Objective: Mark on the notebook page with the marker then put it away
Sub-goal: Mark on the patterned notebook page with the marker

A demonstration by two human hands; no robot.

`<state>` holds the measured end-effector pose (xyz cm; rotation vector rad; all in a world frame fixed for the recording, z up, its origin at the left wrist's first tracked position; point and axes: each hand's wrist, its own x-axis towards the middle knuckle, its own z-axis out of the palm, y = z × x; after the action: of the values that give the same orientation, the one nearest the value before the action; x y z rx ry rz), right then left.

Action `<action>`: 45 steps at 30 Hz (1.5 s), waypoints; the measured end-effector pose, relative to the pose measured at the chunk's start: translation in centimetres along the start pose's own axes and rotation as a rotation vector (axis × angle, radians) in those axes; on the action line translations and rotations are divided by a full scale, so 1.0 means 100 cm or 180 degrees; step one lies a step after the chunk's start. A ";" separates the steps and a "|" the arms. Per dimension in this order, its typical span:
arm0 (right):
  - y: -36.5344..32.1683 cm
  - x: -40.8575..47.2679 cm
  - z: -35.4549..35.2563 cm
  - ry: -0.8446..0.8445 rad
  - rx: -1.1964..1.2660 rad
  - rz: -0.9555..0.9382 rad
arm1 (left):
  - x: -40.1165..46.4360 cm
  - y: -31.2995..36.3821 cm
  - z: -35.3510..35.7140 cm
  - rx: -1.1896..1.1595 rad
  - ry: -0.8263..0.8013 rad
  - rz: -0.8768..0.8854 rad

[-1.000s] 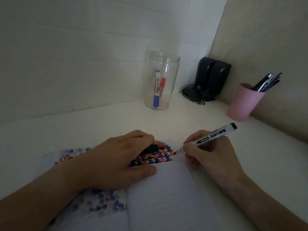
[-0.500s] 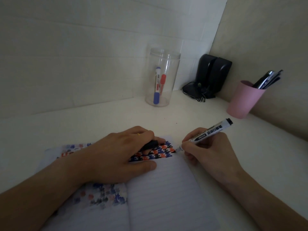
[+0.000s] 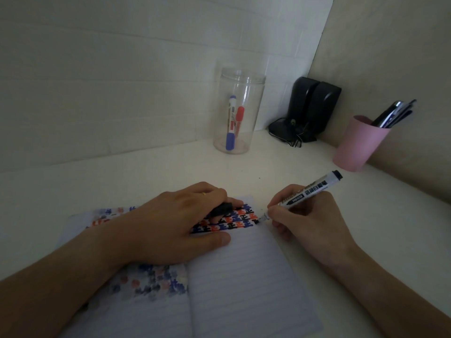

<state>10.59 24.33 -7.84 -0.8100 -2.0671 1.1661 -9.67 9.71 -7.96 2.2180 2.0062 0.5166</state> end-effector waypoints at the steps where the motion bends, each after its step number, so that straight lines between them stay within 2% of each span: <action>1: 0.000 0.000 0.000 -0.0002 -0.0033 0.0004 | 0.000 0.000 0.000 0.0003 0.0005 0.0000; 9: -0.001 -0.001 0.000 -0.0058 0.0152 -0.0070 | 0.000 -0.001 0.001 0.0031 0.0011 0.0003; 22: -0.005 -0.003 0.000 -0.0119 0.0007 -0.0097 | 0.001 -0.001 0.001 0.0042 -0.0034 0.0011; 34: 0.000 0.001 0.002 0.0102 -0.0171 0.0063 | 0.000 -0.002 0.000 -0.0018 -0.0037 0.0037; 36: 0.000 0.001 0.001 0.0114 -0.0009 0.0024 | 0.000 -0.001 0.000 -0.0007 -0.0049 0.0033; 39: 0.001 0.003 -0.003 0.0197 0.0717 0.0053 | 0.000 -0.001 0.000 -0.0005 -0.0075 -0.0006; 45: -0.004 0.003 -0.004 -0.0016 0.1806 0.0070 | 0.000 0.003 -0.002 -0.0194 -0.0057 -0.0066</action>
<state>10.60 24.58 -7.21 -0.5490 -1.5989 1.6550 -9.45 9.61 -7.63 2.1569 1.9751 0.5459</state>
